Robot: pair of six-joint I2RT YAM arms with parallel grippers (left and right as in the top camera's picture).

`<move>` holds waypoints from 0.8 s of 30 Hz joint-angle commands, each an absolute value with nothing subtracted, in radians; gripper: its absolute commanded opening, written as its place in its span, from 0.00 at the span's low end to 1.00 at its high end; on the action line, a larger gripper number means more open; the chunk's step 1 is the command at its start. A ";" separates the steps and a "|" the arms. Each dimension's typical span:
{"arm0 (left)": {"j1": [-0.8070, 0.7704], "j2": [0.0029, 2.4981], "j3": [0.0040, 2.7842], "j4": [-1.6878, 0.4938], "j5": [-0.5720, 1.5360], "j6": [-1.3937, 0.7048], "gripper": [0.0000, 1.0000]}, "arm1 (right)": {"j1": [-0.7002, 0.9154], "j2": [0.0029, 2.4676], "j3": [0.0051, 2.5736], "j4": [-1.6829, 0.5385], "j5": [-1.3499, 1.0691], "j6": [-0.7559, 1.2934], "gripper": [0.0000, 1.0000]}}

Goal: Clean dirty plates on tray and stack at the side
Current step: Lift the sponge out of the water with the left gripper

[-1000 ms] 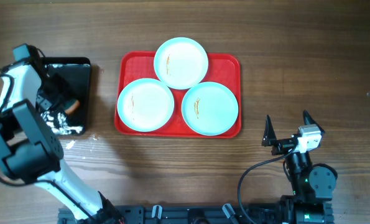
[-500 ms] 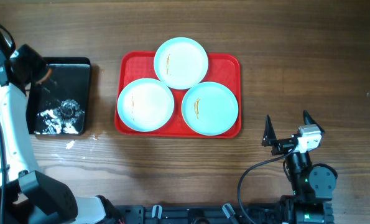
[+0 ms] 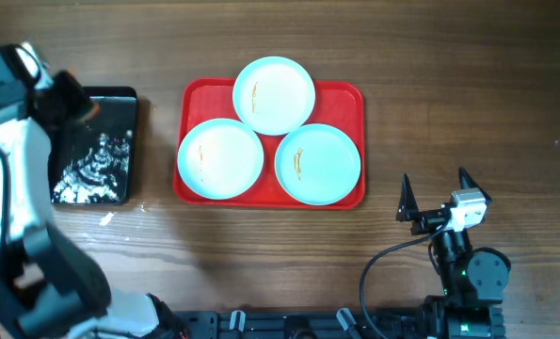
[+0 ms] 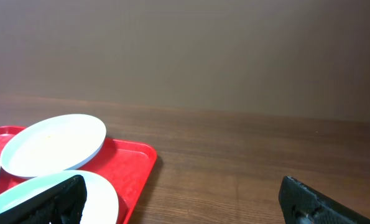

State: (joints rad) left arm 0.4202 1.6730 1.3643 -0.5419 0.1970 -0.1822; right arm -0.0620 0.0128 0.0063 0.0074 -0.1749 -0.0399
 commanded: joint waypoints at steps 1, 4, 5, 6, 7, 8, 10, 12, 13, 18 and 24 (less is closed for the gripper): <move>0.426 1.563 1.399 -0.516 0.262 -0.152 0.04 | -0.066 0.007 0.005 0.011 -0.165 -0.052 1.00; 0.426 1.598 1.384 -0.536 0.315 -0.058 0.04 | -0.066 0.007 0.005 0.010 -0.165 -0.052 1.00; 0.426 1.625 1.367 -0.539 0.315 -0.056 0.04 | -0.066 0.007 0.005 0.010 -0.165 -0.052 1.00; 0.431 1.652 1.346 -0.538 0.315 -0.056 0.04 | -0.066 0.007 0.005 0.010 -0.165 -0.052 1.00; 0.440 1.677 1.329 -0.537 0.319 -0.056 0.04 | -0.066 0.007 0.005 0.010 -0.165 -0.052 1.00; 0.455 1.700 1.314 -0.535 0.329 -0.056 0.04 | -0.066 0.007 0.005 0.010 -0.165 -0.052 1.00; 0.500 1.717 1.297 -0.522 0.427 -0.056 0.04 | -0.066 0.007 0.005 0.010 -0.165 -0.052 1.00; 0.570 1.691 1.297 -0.434 0.828 -0.056 0.04 | -0.066 0.007 0.005 0.010 -0.165 -0.052 1.00; 0.603 1.678 1.297 -0.364 1.000 -0.056 0.04 | -0.066 0.007 0.005 0.010 -0.165 -0.052 1.00; 0.736 1.649 1.296 -0.307 1.195 -0.080 0.04 | -0.066 0.007 0.005 0.010 -0.165 -0.052 1.00; 0.741 1.702 1.240 -0.545 0.945 0.273 0.04 | -0.066 0.007 0.005 0.010 -0.165 -0.052 1.00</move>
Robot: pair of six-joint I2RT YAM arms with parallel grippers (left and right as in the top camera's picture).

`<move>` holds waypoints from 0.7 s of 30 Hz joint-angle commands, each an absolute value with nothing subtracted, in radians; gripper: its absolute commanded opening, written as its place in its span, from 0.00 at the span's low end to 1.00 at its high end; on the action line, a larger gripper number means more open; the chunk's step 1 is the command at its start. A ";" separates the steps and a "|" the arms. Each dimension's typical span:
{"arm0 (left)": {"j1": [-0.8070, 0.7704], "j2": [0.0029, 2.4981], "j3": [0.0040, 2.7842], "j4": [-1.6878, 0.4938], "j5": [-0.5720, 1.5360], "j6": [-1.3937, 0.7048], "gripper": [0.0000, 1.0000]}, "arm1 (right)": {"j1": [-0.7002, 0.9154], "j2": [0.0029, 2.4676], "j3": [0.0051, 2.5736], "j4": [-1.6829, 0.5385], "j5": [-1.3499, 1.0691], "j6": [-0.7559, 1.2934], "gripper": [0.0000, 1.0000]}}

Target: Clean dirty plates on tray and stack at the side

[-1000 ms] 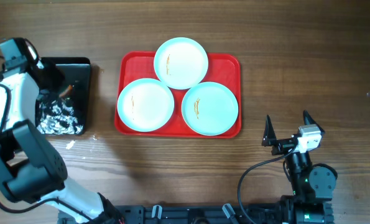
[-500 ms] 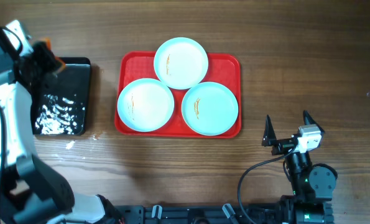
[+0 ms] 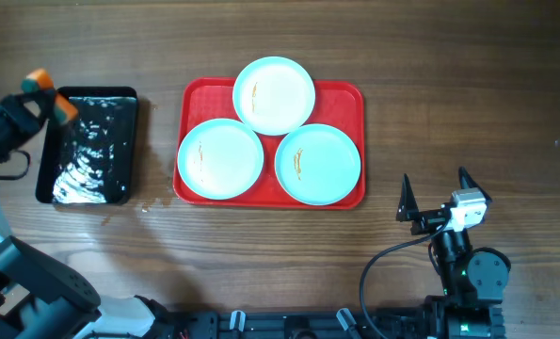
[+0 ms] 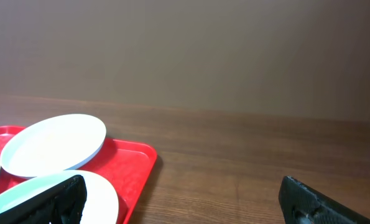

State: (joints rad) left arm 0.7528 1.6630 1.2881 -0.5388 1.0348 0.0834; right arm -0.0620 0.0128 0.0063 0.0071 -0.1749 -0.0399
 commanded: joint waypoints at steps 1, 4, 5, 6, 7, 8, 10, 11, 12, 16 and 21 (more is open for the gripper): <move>0.740 1.718 1.213 -0.524 0.945 0.278 0.04 | -0.066 0.007 0.005 0.010 -0.165 -0.052 1.00; 0.738 1.783 1.152 -0.483 0.959 0.277 0.04 | -0.066 0.007 0.005 0.010 -0.165 -0.052 1.00; 0.739 1.785 1.152 -0.476 1.009 0.277 0.04 | -0.066 0.007 0.005 0.010 -0.165 -0.052 1.00; 0.748 1.774 1.155 -0.438 1.139 0.277 0.04 | -0.066 0.007 0.005 0.010 -0.165 -0.052 1.00; 0.762 1.755 1.166 -0.361 1.335 0.276 0.04 | -0.066 0.007 0.005 0.011 -0.165 -0.052 1.00; 0.771 1.738 1.179 -0.270 1.497 0.258 0.04 | -0.066 0.007 0.005 0.010 -0.165 -0.052 1.00; 0.772 1.699 1.192 -0.111 1.551 0.102 0.04 | -0.066 0.007 0.005 0.010 -0.165 -0.052 1.00; 0.772 1.681 1.192 -0.072 1.539 0.060 0.04 | -0.066 0.007 0.005 0.010 -0.165 -0.052 1.00; 0.772 1.675 1.192 -0.067 1.540 0.059 0.04 | -0.066 0.007 0.005 0.010 -0.165 -0.052 1.00; 0.771 1.678 1.191 -0.173 1.426 0.129 0.04 | -0.066 0.007 0.005 0.010 -0.165 -0.052 1.00; 0.771 1.706 1.185 -0.495 1.116 0.533 0.04 | -0.066 0.007 0.005 0.010 -0.165 -0.052 1.00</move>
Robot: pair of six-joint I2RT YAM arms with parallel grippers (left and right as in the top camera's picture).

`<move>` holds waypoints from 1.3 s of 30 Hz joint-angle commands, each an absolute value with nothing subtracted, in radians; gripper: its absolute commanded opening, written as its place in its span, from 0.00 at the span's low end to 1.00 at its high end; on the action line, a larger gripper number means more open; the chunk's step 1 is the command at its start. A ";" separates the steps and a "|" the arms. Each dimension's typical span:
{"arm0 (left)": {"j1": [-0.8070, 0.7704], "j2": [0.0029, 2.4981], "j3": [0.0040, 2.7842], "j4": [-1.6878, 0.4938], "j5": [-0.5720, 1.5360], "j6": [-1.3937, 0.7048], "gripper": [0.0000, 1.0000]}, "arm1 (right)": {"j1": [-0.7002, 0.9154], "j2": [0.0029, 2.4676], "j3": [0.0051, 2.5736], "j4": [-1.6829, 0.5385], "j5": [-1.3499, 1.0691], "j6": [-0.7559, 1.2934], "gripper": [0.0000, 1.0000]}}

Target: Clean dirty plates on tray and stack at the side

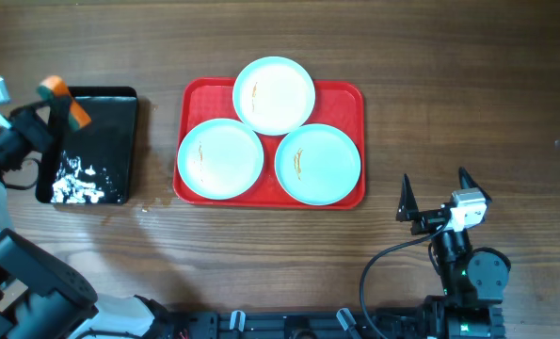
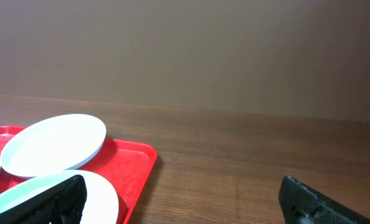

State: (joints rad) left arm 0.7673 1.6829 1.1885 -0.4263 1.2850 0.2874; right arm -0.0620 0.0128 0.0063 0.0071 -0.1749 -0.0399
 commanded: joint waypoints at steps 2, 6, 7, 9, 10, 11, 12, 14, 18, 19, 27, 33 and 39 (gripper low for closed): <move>0.771 1.747 1.156 -0.520 1.102 0.638 0.04 | -0.066 0.007 0.005 0.010 -0.165 -0.052 1.00; 0.771 1.885 1.123 -0.494 1.084 0.631 0.04 | -0.066 0.007 0.005 0.010 -0.165 -0.052 1.00; 0.772 1.885 1.127 -0.495 1.083 0.609 0.04 | -0.066 0.007 0.005 0.010 -0.165 -0.052 1.00; 0.782 1.834 1.198 -0.494 1.136 0.501 0.04 | -0.066 0.007 0.005 0.010 -0.165 -0.052 1.00; 0.784 1.806 1.246 -0.495 1.163 0.467 0.04 | -0.066 0.007 0.005 0.010 -0.165 -0.052 1.00; 0.784 1.766 1.306 -0.495 1.175 0.427 0.04 | -0.066 0.007 0.005 0.010 -0.165 -0.052 1.00; 0.783 1.728 1.351 -0.494 1.174 0.410 0.04 | -0.066 0.007 0.005 0.011 -0.165 -0.052 1.00; 0.783 1.680 1.381 -0.485 1.173 0.411 0.04 | -0.066 0.007 0.005 0.010 -0.165 -0.052 1.00; 0.756 1.702 1.321 -0.559 0.942 0.467 0.04 | -0.066 0.007 0.005 0.010 -0.165 -0.052 1.00; 0.739 1.736 1.273 -0.562 0.870 0.502 0.04 | -0.066 0.007 0.005 0.010 -0.165 -0.052 1.00; 0.749 1.742 1.330 -0.531 1.058 0.414 0.04 | -0.066 0.007 0.005 0.010 -0.165 -0.052 1.00; 0.713 1.628 1.369 -0.568 0.871 0.415 0.04 | -0.066 0.007 0.005 0.010 -0.165 -0.052 1.00; 0.661 1.780 1.287 -0.596 0.847 0.435 0.04 | -0.066 0.007 0.005 0.011 -0.164 -0.052 1.00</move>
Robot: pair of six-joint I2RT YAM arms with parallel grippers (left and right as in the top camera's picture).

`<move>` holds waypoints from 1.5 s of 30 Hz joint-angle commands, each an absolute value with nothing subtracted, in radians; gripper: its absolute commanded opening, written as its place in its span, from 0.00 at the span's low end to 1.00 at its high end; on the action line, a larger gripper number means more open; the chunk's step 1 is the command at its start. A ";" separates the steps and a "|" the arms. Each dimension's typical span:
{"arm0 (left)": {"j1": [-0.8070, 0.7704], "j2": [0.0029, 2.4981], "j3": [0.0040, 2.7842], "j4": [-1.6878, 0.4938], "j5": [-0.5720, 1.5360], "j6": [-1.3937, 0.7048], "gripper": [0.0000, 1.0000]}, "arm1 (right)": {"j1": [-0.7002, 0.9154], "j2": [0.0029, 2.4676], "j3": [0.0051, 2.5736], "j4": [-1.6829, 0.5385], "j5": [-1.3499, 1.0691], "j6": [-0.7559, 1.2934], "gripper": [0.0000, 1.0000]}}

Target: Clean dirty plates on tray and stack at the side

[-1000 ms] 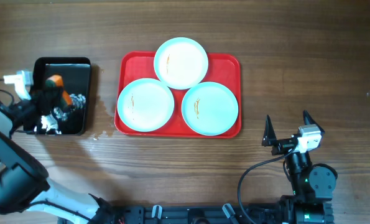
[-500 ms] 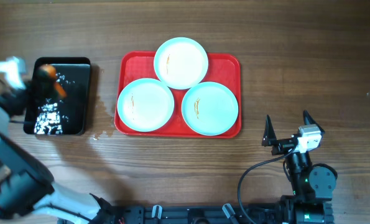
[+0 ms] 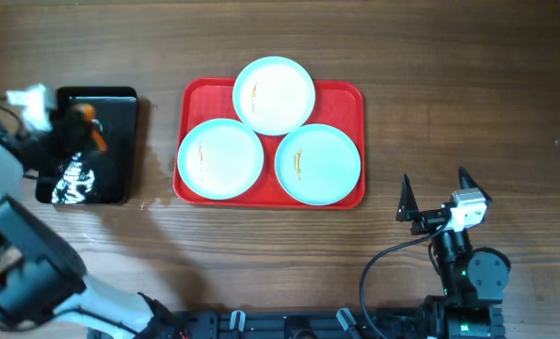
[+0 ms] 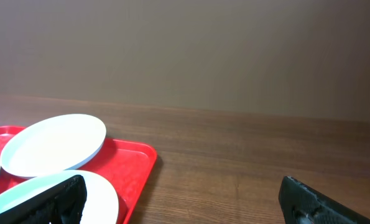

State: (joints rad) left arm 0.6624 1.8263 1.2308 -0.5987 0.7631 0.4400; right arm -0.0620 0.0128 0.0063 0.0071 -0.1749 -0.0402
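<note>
Three pale plates with orange smears lie on the red tray [image 3: 350,94]: one at the back [image 3: 274,94], one front left [image 3: 220,158], one front right [image 3: 317,163]. My left gripper [image 3: 77,132] hangs over the black basin [image 3: 121,99] at the far left. Its fingers appear shut across an orange sponge [image 3: 94,139] whose ends stick out either side. My right gripper [image 3: 437,196] rests open on the table, right of the tray's front corner. In the right wrist view its dark fingers [image 4: 66,196] frame the tray's corner [image 4: 135,162] and two plates [image 4: 54,144].
The basin holds dark water with white foam [image 3: 72,181] gathered at its near end. A few wet spots lie on the wood by the basin's front right corner [image 3: 146,202]. Bare wooden table surrounds the tray.
My left gripper has moved from the basin's far left corner to above the basin's middle, the orange sponge still with it. The right arm, tray and plates are unchanged.
First my left arm reached over the basin's far end, foam spread through the water. Then the gripper and sponge stood by the far left rim, and stayed near there. Now they are over the basin's middle, the foam gathered at the near end. The plates stayed put.
</note>
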 commanded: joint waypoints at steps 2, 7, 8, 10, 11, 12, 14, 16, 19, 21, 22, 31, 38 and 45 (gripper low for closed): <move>0.661 1.694 1.400 -0.595 0.881 0.370 0.04 | -0.066 0.007 0.005 0.011 -0.165 -0.052 1.00; 0.657 1.574 1.524 -0.602 0.865 0.362 0.04 | -0.066 0.009 0.005 0.010 -0.165 -0.052 0.99; 0.656 1.598 1.500 -0.620 0.839 0.362 0.04 | -0.066 0.009 0.005 0.011 -0.165 -0.052 1.00; 0.651 1.682 1.409 -0.636 0.765 0.362 0.04 | -0.066 0.009 0.005 0.011 -0.165 -0.052 1.00; 0.651 1.726 1.373 -0.634 0.738 0.363 0.04 | -0.066 0.009 0.005 0.011 -0.165 -0.052 1.00; 0.652 1.782 1.339 -0.633 0.710 0.363 0.04 | -0.066 0.009 0.005 0.011 -0.165 -0.052 1.00; 0.665 1.853 1.335 -0.641 0.730 0.366 0.04 | -0.066 0.009 0.005 0.011 -0.165 -0.052 1.00; 0.684 1.802 1.402 -0.640 0.828 0.365 0.04 | -0.066 0.009 0.005 0.011 -0.165 -0.052 1.00; 0.686 1.685 1.560 -0.640 0.879 0.358 0.04 | -0.066 0.009 0.005 0.011 -0.165 -0.052 1.00; 0.672 1.619 1.636 -0.636 0.848 0.358 0.04 | -0.066 0.009 0.005 0.010 -0.165 -0.052 1.00; 0.665 1.602 1.641 -0.634 0.844 0.358 0.04 | -0.066 0.009 0.005 0.011 -0.165 -0.052 1.00; 0.650 1.917 1.406 -0.779 0.672 0.441 0.04 | -0.066 0.009 0.005 0.011 -0.165 -0.052 1.00; 0.643 1.634 1.588 -0.733 0.663 0.385 0.04 | -0.066 0.009 0.005 0.011 -0.165 -0.052 1.00; 0.638 1.793 1.434 -0.786 0.660 0.386 0.04 | -0.066 0.009 0.005 0.011 -0.165 -0.052 1.00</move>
